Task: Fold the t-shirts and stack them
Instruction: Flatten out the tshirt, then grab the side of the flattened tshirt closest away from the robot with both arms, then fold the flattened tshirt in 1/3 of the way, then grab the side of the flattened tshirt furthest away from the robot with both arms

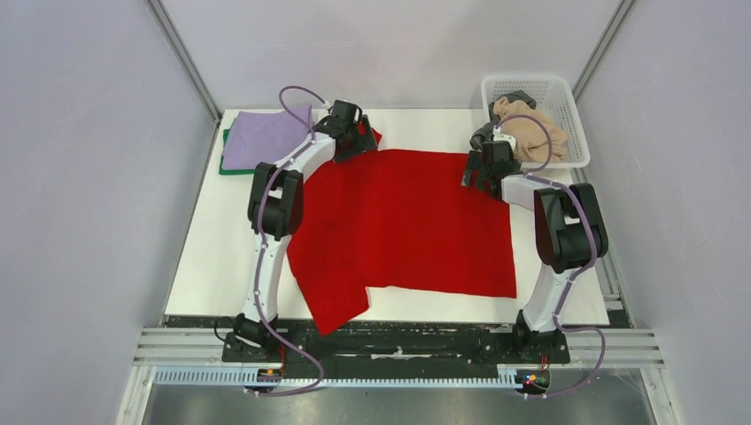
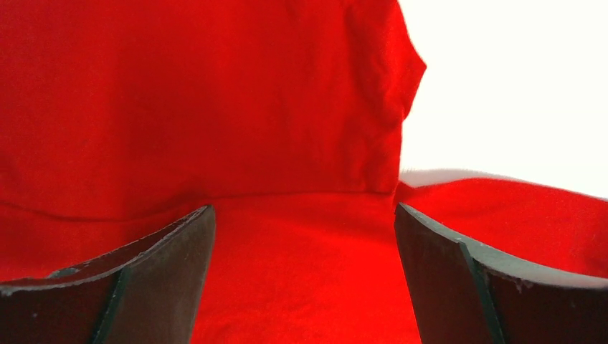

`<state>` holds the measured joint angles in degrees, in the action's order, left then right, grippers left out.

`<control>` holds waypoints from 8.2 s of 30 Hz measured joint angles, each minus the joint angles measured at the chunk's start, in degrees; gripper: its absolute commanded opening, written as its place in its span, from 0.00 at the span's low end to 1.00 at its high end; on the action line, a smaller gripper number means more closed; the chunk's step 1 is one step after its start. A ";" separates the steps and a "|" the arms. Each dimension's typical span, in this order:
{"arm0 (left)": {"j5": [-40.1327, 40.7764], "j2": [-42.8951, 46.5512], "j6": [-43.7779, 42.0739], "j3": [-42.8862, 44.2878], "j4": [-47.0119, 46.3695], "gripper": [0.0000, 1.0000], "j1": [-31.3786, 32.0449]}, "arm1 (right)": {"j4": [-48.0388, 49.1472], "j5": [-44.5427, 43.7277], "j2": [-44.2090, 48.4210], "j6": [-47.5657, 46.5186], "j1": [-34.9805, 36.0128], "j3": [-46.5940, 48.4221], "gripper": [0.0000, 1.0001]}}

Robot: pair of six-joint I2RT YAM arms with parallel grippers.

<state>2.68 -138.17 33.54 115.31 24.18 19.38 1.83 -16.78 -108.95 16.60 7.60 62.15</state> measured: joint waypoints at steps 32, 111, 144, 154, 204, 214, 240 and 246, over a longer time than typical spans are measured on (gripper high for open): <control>10.86 76.48 21.07 -72.96 29.64 0.94 33.44 | 4.52 6.86 48.50 1.86 8.48 -37.20 0.98; -0.87 95.56 43.39 -85.37 34.47 0.02 54.38 | -48.96 -0.20 72.94 26.69 7.02 -43.65 0.46; 3.34 77.09 14.21 -67.17 13.51 0.02 24.90 | -33.81 2.51 55.71 16.72 6.62 -30.40 0.01; 9.64 74.77 6.71 -62.45 9.11 0.02 16.20 | -29.53 1.46 51.47 13.90 3.50 -26.12 0.03; -3.08 42.05 -1.51 -56.78 -6.75 1.00 -0.02 | 1.11 9.20 31.54 5.60 13.22 -27.54 0.98; -4.76 47.04 1.40 -68.06 -15.72 1.00 -0.02 | 6.01 9.20 32.72 4.72 15.93 -35.93 0.98; -1.88 78.84 10.03 -90.58 -5.44 1.00 1.11 | -13.35 16.44 72.76 20.48 26.27 -52.87 0.98; -1.64 79.28 10.10 -90.29 -4.02 1.00 1.11 | -19.78 20.20 74.99 20.74 27.34 -51.41 0.98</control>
<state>1.04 -58.89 43.64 25.02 20.16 20.49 -17.96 3.42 -33.95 37.34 34.94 10.74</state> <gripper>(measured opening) 0.993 0.979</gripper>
